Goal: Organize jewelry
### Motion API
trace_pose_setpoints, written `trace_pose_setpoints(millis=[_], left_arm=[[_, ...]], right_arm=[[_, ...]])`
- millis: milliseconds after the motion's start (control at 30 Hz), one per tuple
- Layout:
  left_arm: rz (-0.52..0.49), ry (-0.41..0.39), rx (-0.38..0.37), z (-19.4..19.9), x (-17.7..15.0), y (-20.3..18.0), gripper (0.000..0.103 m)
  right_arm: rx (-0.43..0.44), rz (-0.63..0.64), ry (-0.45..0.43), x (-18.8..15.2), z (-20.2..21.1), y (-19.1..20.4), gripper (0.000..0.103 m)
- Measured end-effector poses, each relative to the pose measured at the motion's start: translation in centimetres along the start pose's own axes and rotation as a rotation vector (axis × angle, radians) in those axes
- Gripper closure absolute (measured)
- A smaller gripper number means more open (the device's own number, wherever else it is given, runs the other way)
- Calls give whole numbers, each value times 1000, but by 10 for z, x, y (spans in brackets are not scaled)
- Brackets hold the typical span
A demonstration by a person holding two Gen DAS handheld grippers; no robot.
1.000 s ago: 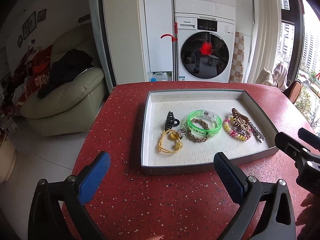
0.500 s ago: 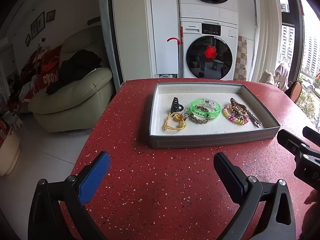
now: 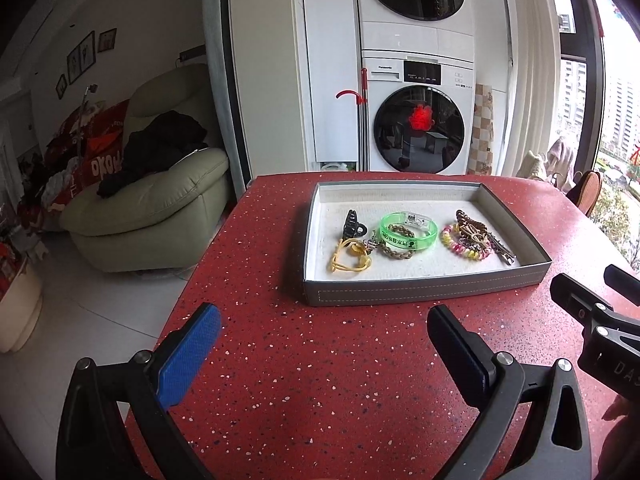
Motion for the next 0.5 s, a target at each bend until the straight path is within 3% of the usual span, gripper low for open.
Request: trace_pose_setpoints(millis=[500], left_arm=[[1,-2,1,4,1,2,0]], right_arm=[[-1,5,-10,4,6,3,11]])
Point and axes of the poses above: each gripper's, at about its wrist camera, not at the fingertips, and z roughly against the way its jaws point, y to its left, x to its top, the point moved 1 cm from there along -z, roughly the way its jaws point, and after that the axes turned 3 degrees about -x, right-handed, at the moved point
